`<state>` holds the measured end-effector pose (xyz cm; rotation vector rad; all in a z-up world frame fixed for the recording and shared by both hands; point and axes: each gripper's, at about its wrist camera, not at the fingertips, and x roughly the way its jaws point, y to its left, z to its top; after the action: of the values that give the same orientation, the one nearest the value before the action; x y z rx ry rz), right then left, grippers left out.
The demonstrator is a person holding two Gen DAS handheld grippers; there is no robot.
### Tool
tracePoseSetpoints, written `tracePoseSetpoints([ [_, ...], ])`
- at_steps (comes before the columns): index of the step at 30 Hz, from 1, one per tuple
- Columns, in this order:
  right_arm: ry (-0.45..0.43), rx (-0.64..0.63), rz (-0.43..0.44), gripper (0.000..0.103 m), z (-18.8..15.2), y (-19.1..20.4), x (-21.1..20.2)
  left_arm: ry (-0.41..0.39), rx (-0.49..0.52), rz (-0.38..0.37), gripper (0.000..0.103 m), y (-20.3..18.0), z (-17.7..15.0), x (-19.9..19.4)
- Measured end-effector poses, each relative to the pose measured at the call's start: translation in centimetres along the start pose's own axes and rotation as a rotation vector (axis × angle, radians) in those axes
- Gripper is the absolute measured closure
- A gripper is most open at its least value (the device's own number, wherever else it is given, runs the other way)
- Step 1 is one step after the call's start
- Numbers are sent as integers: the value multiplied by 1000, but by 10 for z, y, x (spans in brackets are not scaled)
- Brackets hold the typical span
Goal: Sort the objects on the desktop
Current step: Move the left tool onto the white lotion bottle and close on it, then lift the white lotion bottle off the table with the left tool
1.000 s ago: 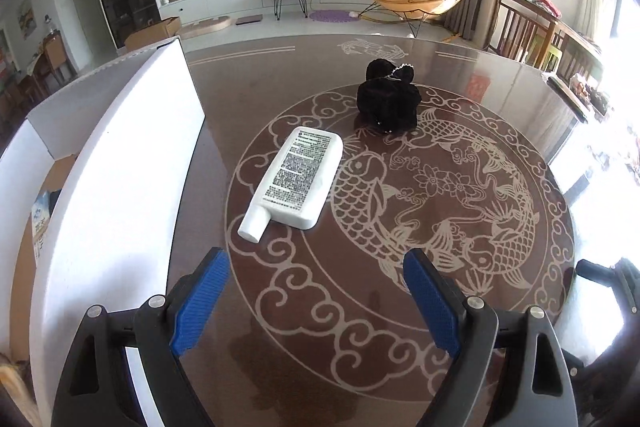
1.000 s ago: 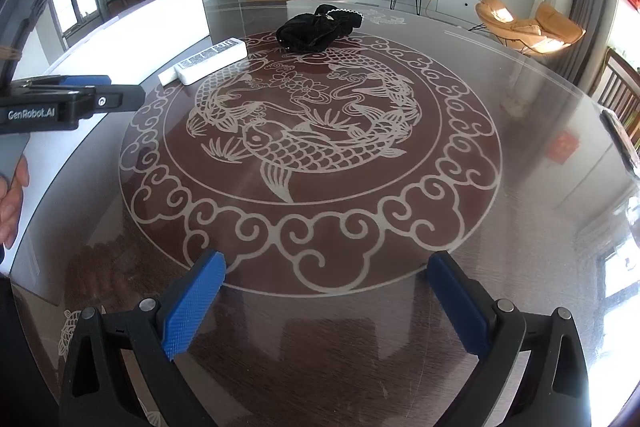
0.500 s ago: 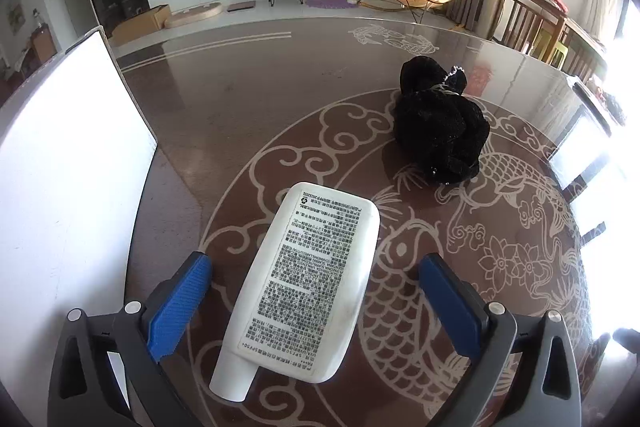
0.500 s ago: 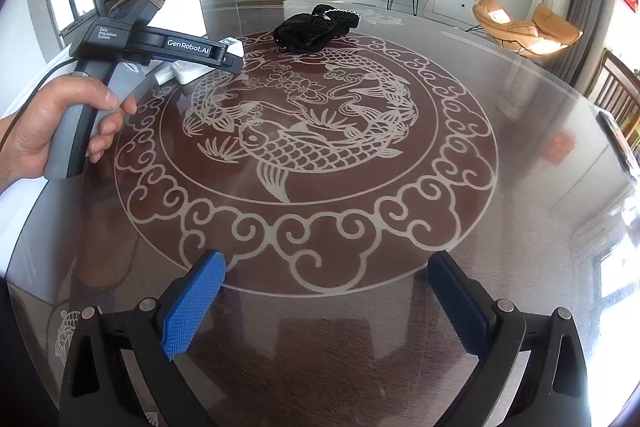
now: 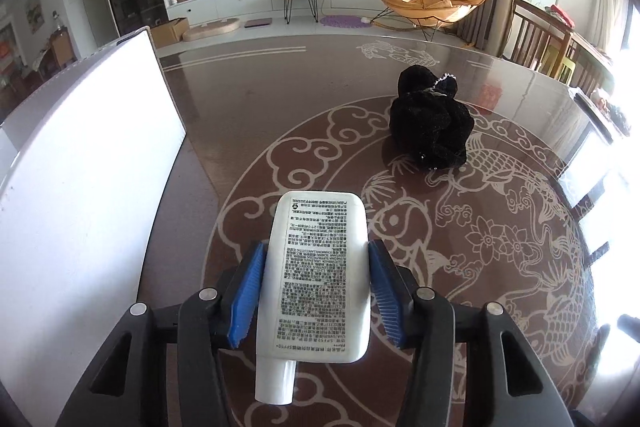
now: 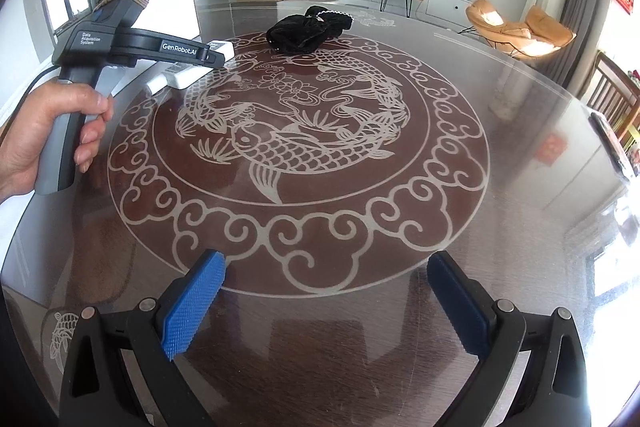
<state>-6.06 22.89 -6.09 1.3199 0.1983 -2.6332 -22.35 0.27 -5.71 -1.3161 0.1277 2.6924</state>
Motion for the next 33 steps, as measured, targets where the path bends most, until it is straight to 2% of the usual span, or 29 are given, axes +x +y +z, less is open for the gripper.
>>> tracePoseSetpoints([
  [9,-3,-8,-19,0,0,1,-1,-5,-57,41,51,4,-72,-53],
  [14,-6,-13,-28,0,0,3,-2,-9,-73,52,51,6,-98,-73],
  [33,-3,-10,-24,0,-1,1,-1,-12,-77,54,51,7,-103,-76],
])
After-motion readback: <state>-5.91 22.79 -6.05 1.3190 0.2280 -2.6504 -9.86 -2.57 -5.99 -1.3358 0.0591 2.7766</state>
